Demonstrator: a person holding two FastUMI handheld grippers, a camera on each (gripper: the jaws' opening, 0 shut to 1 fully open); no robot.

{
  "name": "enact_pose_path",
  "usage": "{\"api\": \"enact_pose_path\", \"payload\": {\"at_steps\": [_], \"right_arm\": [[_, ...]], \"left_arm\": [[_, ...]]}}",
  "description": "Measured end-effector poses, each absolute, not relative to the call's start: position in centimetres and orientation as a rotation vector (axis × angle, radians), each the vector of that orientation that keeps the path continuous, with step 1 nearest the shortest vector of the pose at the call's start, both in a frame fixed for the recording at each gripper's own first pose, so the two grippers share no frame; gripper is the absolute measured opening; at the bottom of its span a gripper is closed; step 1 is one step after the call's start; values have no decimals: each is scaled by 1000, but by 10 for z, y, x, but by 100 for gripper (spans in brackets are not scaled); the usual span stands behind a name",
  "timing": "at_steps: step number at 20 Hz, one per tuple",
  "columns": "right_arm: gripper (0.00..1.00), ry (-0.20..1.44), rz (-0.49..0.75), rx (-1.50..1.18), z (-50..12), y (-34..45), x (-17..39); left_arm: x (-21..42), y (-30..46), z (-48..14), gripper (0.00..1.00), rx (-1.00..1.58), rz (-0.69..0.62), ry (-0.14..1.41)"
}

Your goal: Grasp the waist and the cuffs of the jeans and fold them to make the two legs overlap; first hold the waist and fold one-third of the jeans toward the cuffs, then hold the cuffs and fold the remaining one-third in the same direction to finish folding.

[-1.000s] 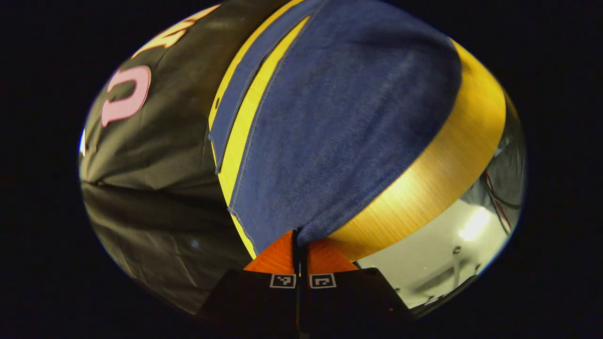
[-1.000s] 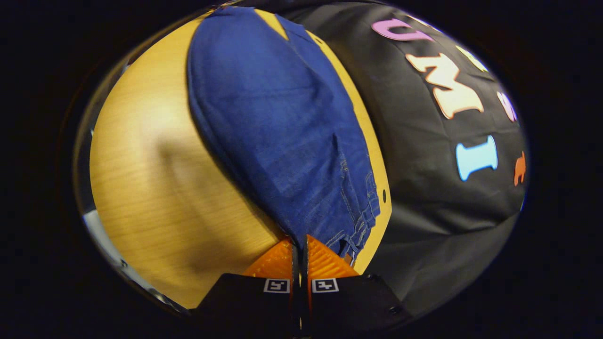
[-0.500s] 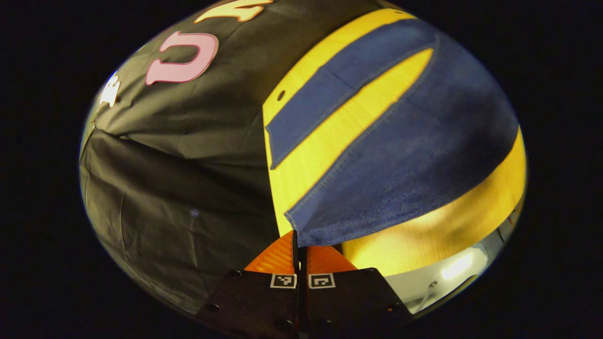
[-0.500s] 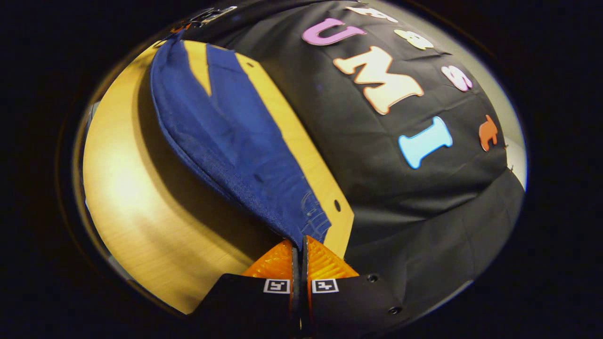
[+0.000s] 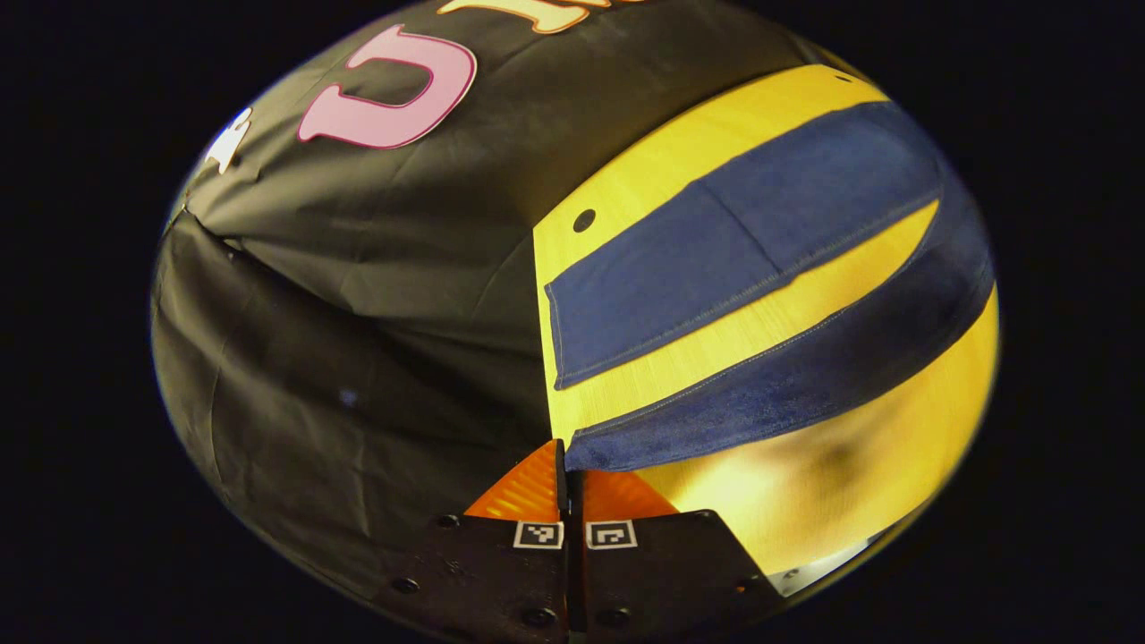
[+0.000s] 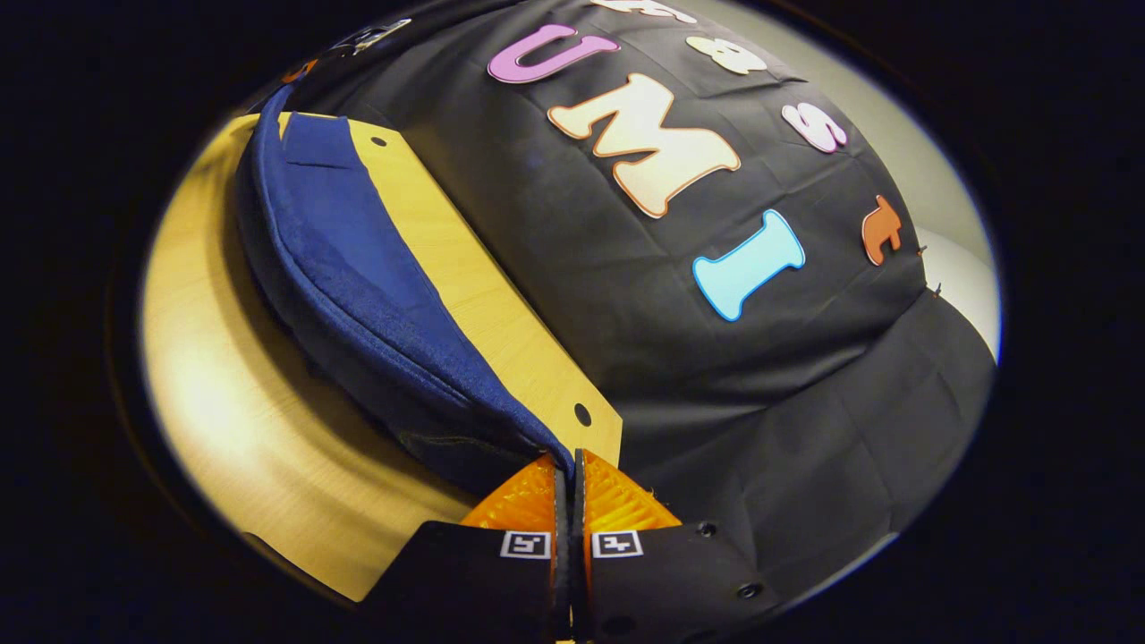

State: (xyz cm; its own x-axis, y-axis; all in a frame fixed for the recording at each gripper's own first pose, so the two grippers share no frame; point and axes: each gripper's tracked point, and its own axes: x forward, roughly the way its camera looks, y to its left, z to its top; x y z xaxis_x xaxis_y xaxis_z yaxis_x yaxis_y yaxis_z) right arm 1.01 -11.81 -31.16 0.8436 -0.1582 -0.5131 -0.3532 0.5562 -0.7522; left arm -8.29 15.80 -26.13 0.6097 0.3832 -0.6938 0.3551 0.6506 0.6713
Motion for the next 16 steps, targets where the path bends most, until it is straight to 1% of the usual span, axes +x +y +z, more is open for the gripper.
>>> {"api": "enact_pose_path", "payload": {"at_steps": [5,9,13,16], "right_arm": [[2,596,46,-942,-324,-117,50],[2,605,-24,-878,-342,-115,79],[2,622,-67,-832,-367,-113,104],[2,651,-82,-824,-392,-114,123]], "left_arm": [[-84,158,-263,0,932,-33,949],[-84,157,-265,0,887,-58,945],[-89,153,-269,0,830,-79,996],[-93,148,-272,0,813,-123,1042]]}}
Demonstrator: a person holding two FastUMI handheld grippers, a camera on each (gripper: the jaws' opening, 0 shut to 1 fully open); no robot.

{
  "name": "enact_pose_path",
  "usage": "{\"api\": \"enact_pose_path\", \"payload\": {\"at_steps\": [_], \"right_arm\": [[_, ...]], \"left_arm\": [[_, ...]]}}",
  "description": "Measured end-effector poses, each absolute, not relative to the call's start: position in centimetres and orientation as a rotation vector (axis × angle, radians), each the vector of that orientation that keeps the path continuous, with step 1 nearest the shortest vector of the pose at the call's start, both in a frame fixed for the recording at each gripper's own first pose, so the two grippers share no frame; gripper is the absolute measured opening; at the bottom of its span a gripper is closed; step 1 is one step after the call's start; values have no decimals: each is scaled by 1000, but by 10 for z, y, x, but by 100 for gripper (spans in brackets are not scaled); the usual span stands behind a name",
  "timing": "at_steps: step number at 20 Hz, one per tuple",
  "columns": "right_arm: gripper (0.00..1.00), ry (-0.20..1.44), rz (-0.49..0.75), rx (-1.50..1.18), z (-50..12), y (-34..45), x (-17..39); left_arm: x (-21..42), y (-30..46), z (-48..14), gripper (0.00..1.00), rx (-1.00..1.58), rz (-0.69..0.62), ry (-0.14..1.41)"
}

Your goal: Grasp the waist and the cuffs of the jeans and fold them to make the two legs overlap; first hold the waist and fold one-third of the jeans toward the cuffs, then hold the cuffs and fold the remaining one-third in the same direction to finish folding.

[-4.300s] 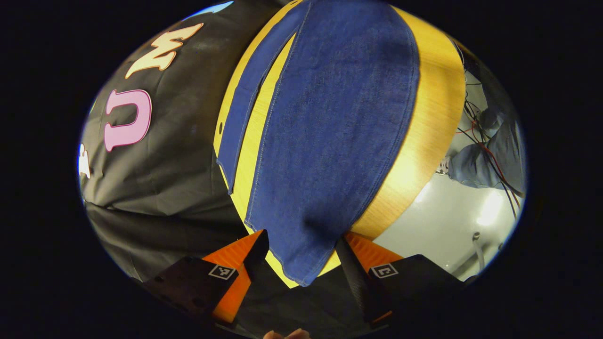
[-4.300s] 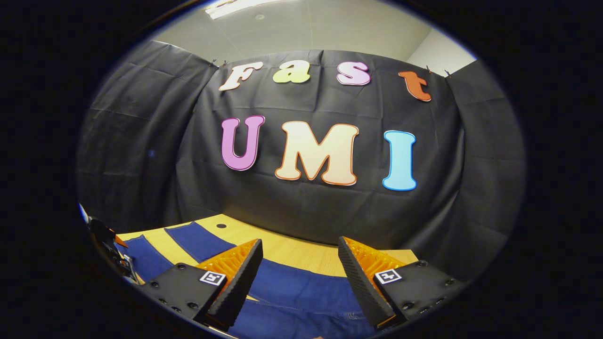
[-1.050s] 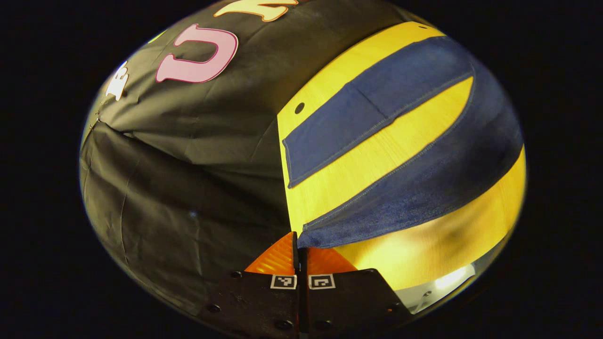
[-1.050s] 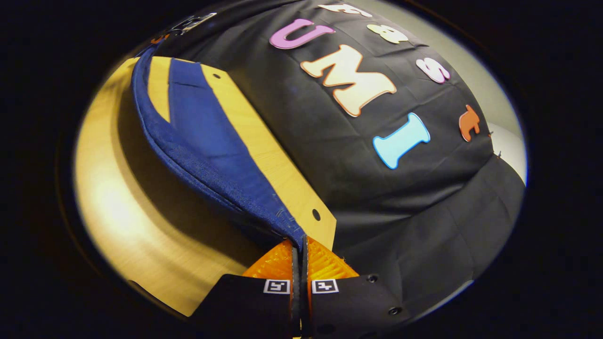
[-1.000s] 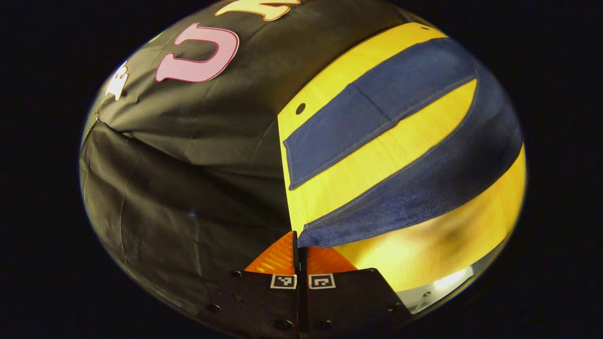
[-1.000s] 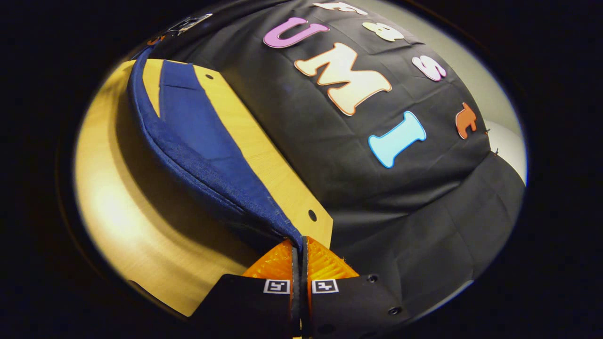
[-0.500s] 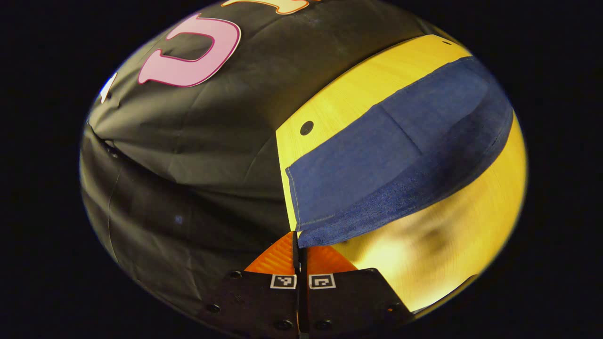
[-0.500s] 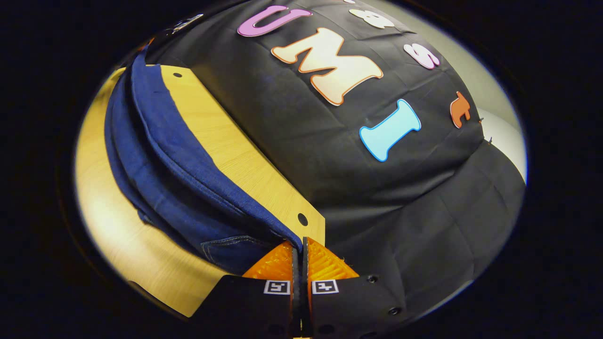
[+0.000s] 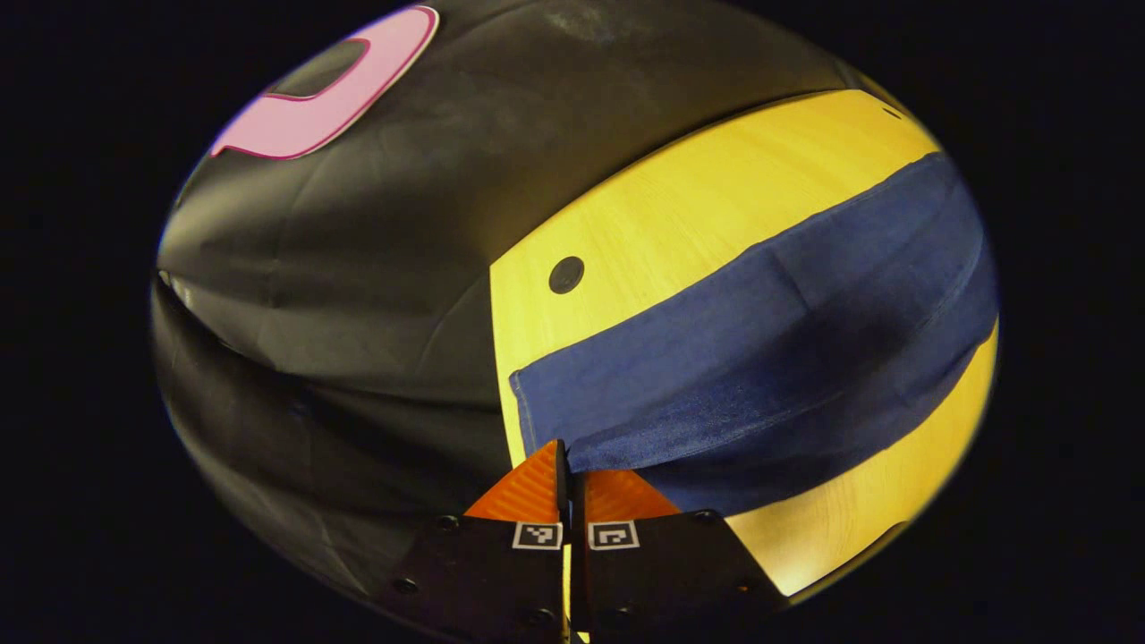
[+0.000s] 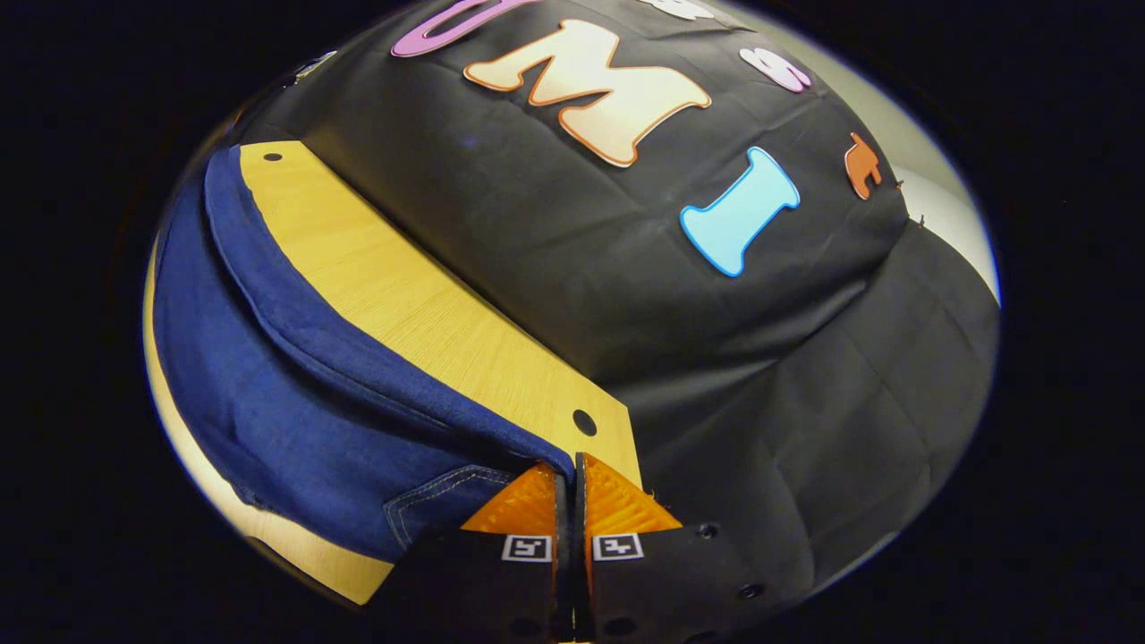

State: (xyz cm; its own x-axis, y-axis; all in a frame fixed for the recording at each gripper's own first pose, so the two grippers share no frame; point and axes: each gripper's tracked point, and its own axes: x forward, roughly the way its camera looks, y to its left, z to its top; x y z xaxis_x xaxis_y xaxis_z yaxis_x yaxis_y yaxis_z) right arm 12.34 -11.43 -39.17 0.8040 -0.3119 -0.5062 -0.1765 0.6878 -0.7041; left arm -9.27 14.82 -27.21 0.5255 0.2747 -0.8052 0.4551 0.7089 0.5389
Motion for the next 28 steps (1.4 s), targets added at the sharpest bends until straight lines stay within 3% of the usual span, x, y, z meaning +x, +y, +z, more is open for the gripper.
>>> {"api": "enact_pose_path", "payload": {"at_steps": [5,6,10,11,16,24,28], "right_arm": [[5,755,-111,-773,-438,-121,143],[0,759,-136,-754,-437,-123,144],[100,738,-247,-685,-416,-151,146],[99,719,-273,-659,-405,-158,143],[100,716,-382,-437,-378,-211,101],[99,786,-486,63,-427,-282,39],[99,873,-530,286,-467,-298,26]], "left_arm": [[-82,143,-289,0,776,-147,1066],[-79,143,-294,0,745,-138,1058],[-39,129,-257,100,590,-43,799],[-39,131,-261,94,568,-35,776],[-28,126,-253,95,429,44,703],[-18,123,-246,95,225,111,583],[-15,128,-245,95,250,141,545]]}}
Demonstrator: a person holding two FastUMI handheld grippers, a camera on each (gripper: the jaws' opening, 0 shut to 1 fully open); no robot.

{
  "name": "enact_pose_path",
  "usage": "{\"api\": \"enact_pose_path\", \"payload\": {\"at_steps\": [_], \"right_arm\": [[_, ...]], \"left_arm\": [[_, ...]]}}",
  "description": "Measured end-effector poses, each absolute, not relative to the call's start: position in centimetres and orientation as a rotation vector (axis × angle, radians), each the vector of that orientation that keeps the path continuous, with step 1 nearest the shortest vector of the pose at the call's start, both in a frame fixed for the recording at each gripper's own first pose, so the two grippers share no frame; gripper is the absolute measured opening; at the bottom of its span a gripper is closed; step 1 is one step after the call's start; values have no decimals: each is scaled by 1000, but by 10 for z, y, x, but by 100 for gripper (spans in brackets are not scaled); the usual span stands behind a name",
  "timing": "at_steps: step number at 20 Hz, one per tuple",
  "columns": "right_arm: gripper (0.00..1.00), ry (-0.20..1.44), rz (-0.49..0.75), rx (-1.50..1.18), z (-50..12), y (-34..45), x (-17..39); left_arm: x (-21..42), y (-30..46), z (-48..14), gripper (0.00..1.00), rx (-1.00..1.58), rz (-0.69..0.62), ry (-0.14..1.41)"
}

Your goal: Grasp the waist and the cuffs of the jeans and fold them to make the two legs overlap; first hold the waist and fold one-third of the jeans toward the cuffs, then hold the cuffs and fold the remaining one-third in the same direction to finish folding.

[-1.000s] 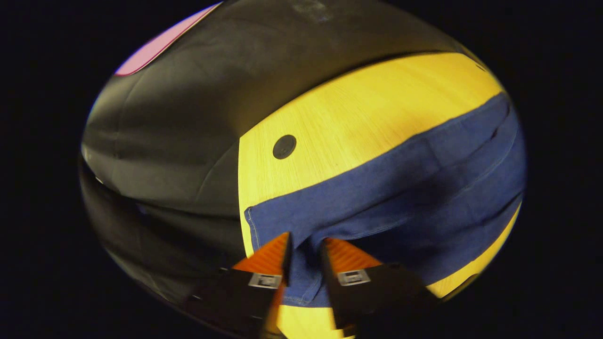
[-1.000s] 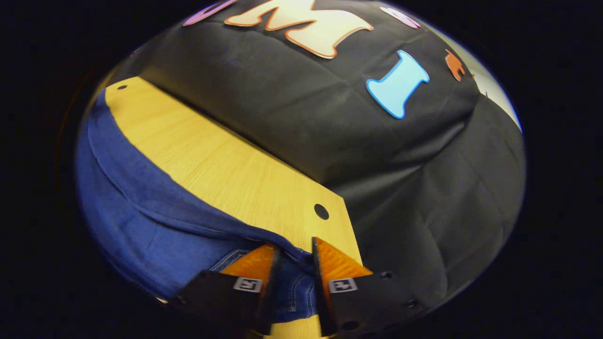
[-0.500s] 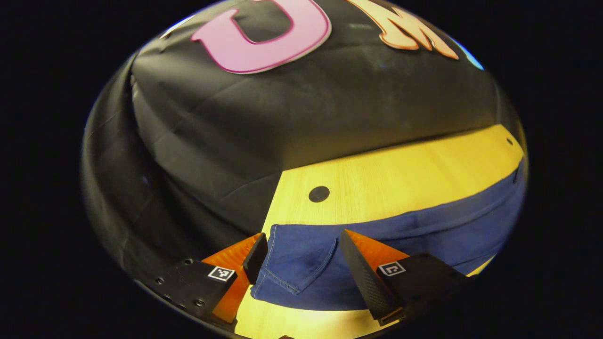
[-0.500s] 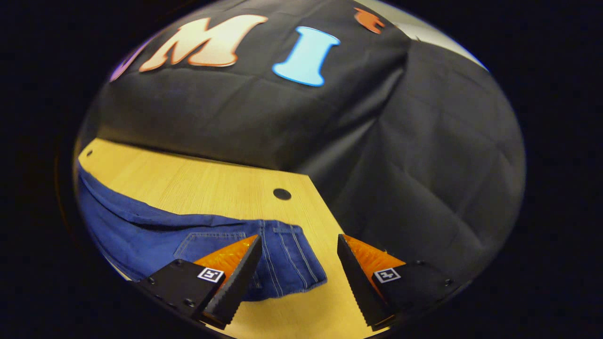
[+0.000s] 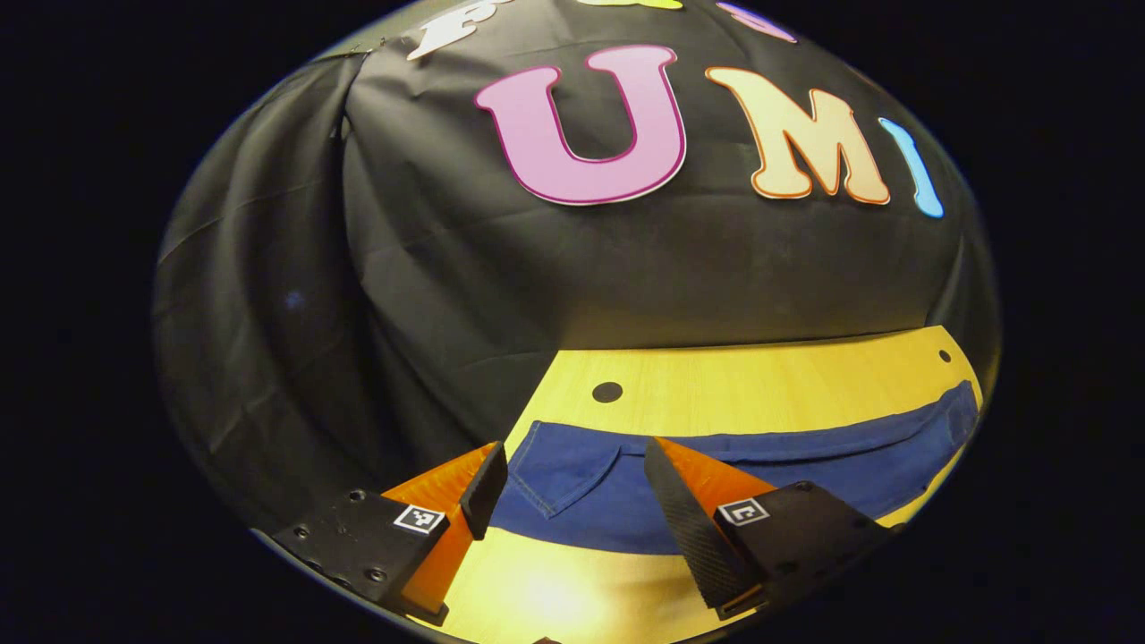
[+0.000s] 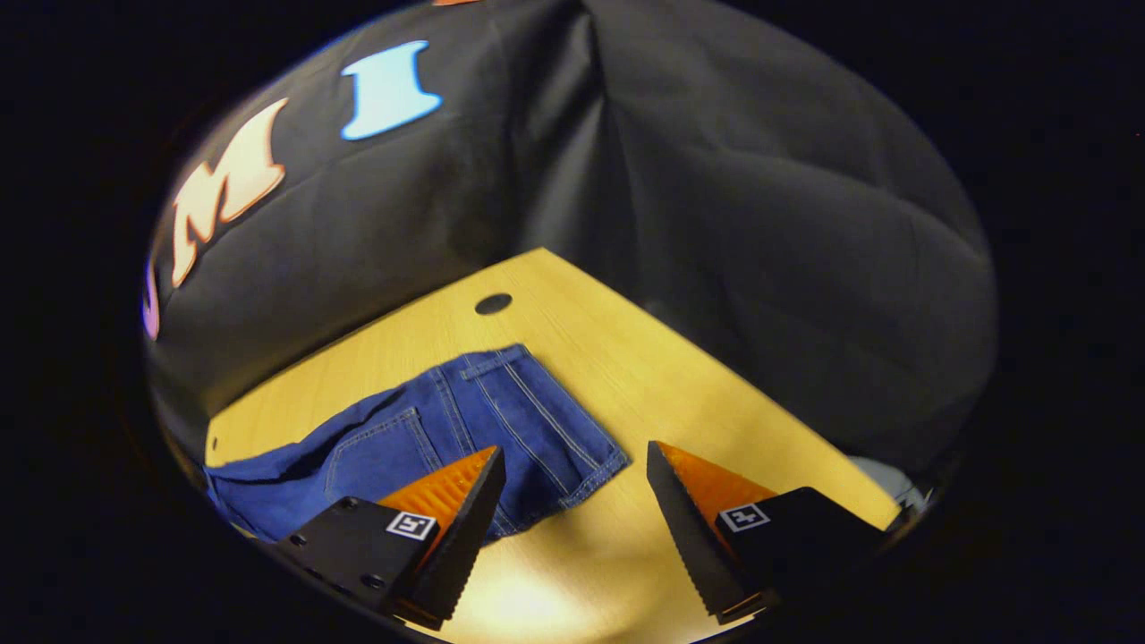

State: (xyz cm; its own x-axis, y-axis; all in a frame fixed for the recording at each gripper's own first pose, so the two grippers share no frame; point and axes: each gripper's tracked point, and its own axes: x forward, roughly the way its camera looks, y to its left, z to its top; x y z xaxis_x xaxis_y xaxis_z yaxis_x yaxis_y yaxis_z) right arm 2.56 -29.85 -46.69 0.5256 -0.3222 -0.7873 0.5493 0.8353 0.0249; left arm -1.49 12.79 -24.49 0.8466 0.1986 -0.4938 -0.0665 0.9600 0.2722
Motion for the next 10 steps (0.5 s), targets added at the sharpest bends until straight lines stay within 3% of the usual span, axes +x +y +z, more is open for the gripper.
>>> {"api": "enact_pose_path", "payload": {"at_steps": [7,8,10], "right_arm": [[98,867,-589,446,-469,-314,26],[94,874,-587,438,-468,-313,24],[67,866,-565,422,-472,-312,30]], "left_arm": [[-14,131,-248,95,269,169,556],[-13,130,-249,95,265,168,557],[-12,131,-253,95,252,161,565]]}}
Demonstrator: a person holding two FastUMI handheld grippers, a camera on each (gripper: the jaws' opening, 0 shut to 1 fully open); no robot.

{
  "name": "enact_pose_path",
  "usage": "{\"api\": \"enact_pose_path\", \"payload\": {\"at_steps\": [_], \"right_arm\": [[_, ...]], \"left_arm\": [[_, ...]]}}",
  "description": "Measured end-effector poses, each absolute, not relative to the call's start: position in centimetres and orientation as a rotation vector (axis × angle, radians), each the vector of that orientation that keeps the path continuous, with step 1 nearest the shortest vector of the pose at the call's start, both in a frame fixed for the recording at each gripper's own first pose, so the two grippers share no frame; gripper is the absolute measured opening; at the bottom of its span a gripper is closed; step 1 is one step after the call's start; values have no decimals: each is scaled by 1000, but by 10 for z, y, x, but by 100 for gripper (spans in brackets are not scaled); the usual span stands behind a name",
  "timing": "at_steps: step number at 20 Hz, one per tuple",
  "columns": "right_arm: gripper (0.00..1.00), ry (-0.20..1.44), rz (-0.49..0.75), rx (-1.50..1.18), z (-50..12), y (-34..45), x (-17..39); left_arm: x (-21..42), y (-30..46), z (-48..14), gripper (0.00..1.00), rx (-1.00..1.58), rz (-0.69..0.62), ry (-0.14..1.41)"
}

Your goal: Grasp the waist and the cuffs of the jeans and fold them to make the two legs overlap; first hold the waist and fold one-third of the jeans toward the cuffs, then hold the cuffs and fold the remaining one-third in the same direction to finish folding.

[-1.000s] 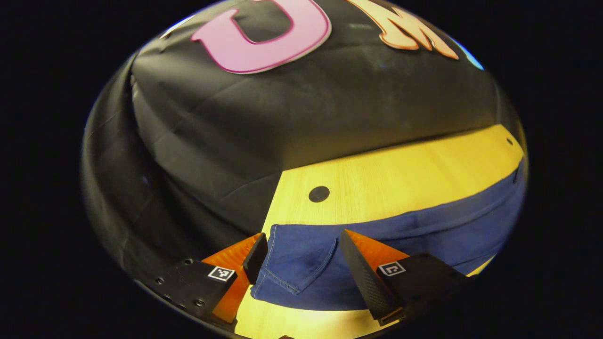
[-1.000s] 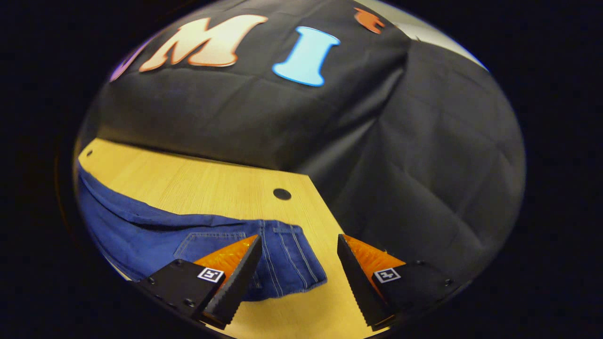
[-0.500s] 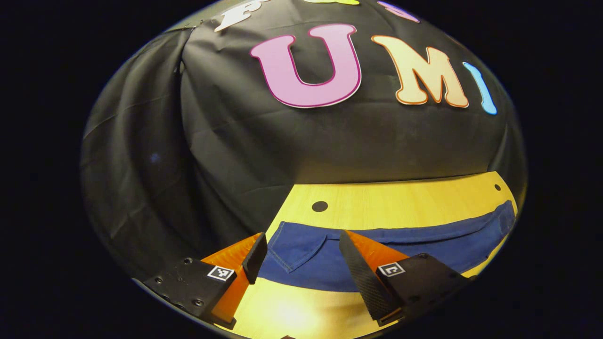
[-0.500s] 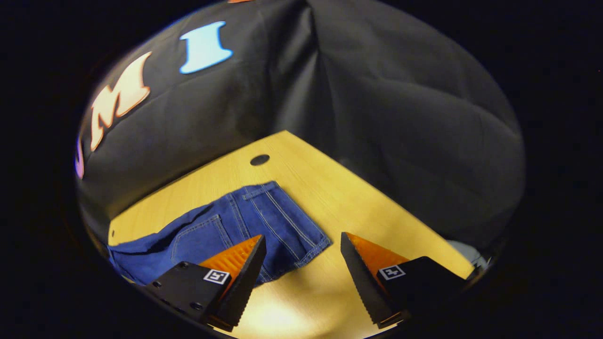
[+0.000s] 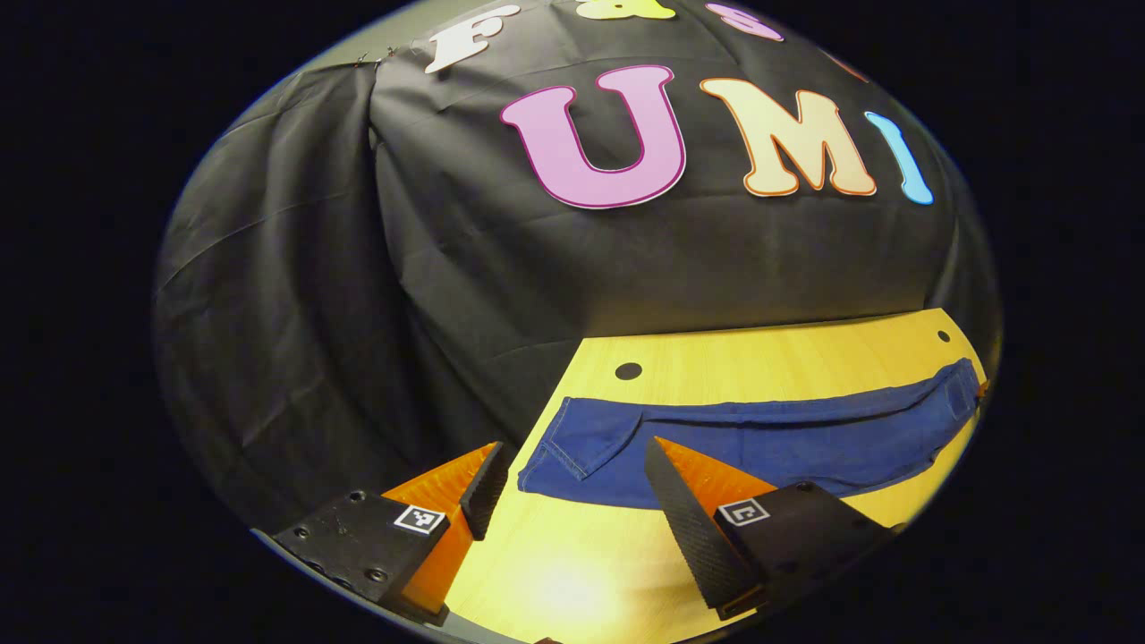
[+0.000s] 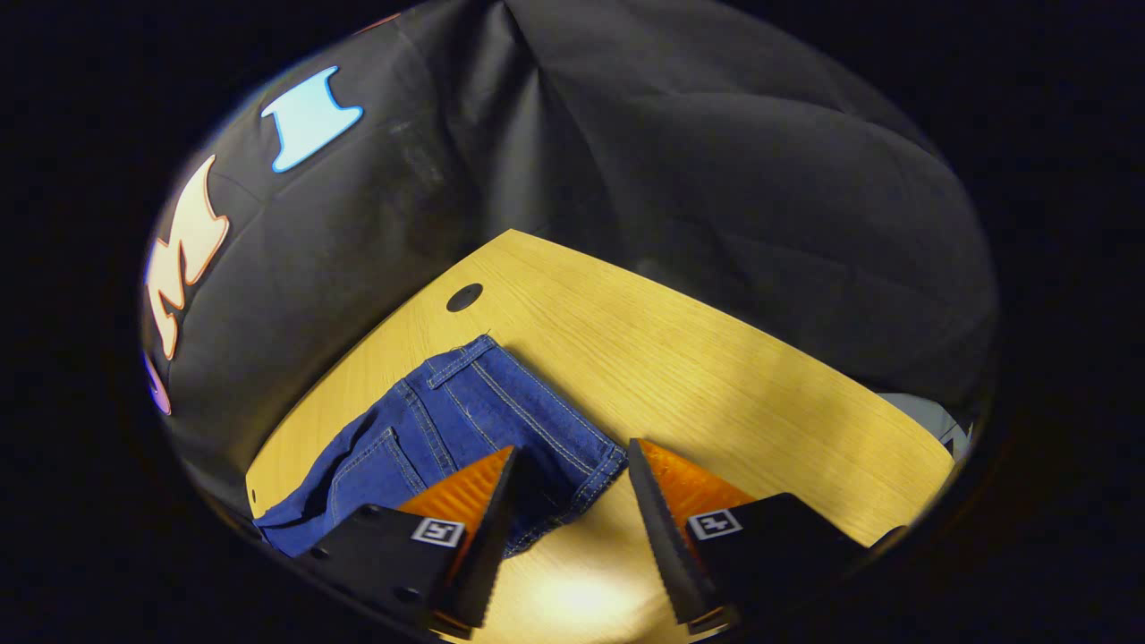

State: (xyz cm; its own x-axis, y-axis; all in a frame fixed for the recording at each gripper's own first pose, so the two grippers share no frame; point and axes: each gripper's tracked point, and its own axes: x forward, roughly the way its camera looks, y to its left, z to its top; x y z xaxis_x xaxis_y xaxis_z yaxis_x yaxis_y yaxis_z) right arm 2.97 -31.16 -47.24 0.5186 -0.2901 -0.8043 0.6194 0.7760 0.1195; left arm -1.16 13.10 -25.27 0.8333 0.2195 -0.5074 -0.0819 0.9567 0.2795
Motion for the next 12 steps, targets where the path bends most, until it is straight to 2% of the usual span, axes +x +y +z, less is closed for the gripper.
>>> {"api": "enact_pose_path", "payload": {"at_steps": [1,3,5,12], "right_arm": [[53,896,-521,464,-481,-299,31],[25,884,-532,472,-481,-304,38],[7,876,-576,462,-471,-303,39],[6,670,-518,357,-369,-264,80]], "left_arm": [[-14,131,-253,95,243,160,571],[-14,131,-256,95,222,154,583],[-14,129,-260,95,215,135,593],[19,121,-264,94,259,-31,584]]}}
